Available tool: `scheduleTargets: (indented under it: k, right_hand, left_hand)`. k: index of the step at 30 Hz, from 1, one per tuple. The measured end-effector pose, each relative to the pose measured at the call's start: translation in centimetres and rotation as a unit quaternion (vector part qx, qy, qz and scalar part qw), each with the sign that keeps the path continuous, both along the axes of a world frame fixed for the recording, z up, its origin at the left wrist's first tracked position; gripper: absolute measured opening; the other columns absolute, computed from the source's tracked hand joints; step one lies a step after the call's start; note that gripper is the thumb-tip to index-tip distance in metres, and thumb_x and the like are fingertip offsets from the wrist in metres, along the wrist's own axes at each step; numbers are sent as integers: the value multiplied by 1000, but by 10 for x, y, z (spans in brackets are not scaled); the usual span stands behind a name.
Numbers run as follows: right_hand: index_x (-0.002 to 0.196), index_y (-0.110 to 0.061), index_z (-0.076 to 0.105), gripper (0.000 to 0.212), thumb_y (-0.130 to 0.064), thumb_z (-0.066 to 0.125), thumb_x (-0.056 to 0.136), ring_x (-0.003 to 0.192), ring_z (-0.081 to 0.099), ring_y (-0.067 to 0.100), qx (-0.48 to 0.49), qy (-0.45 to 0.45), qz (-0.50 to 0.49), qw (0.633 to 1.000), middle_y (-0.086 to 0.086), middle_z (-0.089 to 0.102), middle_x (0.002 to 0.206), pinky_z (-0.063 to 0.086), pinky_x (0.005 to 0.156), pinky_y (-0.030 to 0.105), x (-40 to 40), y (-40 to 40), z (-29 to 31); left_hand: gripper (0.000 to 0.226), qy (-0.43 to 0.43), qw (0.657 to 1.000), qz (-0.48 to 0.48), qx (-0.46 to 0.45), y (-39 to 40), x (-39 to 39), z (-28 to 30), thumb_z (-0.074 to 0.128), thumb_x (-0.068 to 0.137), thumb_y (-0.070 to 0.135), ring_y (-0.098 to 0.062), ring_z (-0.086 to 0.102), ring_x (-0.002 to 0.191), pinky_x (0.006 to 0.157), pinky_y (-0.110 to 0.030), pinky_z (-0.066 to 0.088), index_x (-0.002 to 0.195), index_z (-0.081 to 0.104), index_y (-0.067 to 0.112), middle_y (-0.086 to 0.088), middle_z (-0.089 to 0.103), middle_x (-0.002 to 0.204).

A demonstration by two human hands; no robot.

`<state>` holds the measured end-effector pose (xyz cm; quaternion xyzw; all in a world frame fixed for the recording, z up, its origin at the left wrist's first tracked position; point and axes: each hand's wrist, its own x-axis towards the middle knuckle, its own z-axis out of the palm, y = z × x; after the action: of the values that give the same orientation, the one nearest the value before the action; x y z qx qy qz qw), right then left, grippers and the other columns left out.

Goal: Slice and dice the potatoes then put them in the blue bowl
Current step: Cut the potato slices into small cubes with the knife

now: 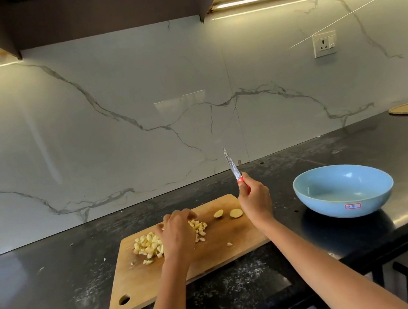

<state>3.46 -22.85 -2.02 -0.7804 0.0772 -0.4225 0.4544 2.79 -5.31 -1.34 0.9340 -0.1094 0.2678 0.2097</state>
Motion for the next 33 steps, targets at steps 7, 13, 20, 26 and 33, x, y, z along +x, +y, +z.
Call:
scheduleTargets:
  k: [7, 13, 20, 26, 33]
  right_hand:
    - [124, -8, 59, 33, -22, 40, 101, 76, 57, 15, 9, -2, 1, 1000, 7, 65, 86, 39, 58, 16, 0, -2, 1]
    - [124, -7, 59, 33, -21, 40, 101, 76, 54, 12, 19, -7, -2, 1000, 9, 67, 90, 34, 54, 13, 0, -2, 2]
    - [126, -8, 58, 34, -22, 41, 100, 84, 63, 20, 14, -12, 0, 1000, 11, 69, 98, 43, 62, 18, 2, 0, 2]
    - [120, -5, 60, 32, -20, 41, 100, 77, 59, 17, 24, -16, 5, 1000, 10, 68, 92, 41, 63, 25, 2, -1, 6]
    - [109, -5, 64, 29, -19, 40, 100, 61, 49, 7, 26, -15, 7, 1000, 1, 57, 73, 34, 52, 18, -1, -1, 5]
  left_hand:
    - [12, 14, 986, -167, -15, -7, 2, -4, 55, 92, 28, -10, 61, 86, 91, -44, 43, 95, 67, 26, 11, 68, 86]
    - [18, -8, 991, -137, 1, -12, 10, -6, 59, 90, 29, -11, 62, 92, 91, -39, 46, 105, 65, 21, 5, 69, 99]
    - [39, 75, 988, -132, 42, -37, 27, 6, 61, 88, 32, -16, 56, 106, 96, -35, 43, 124, 54, 20, 1, 62, 117]
    - [11, 329, 878, -347, -19, -14, 1, 26, 78, 72, 18, -9, 59, 83, 81, -23, 47, 80, 72, 22, 4, 69, 84]
    - [8, 151, 975, -113, 119, 0, 1, 19, 68, 82, 28, -9, 51, 98, 91, -35, 30, 89, 71, 26, 12, 61, 96]
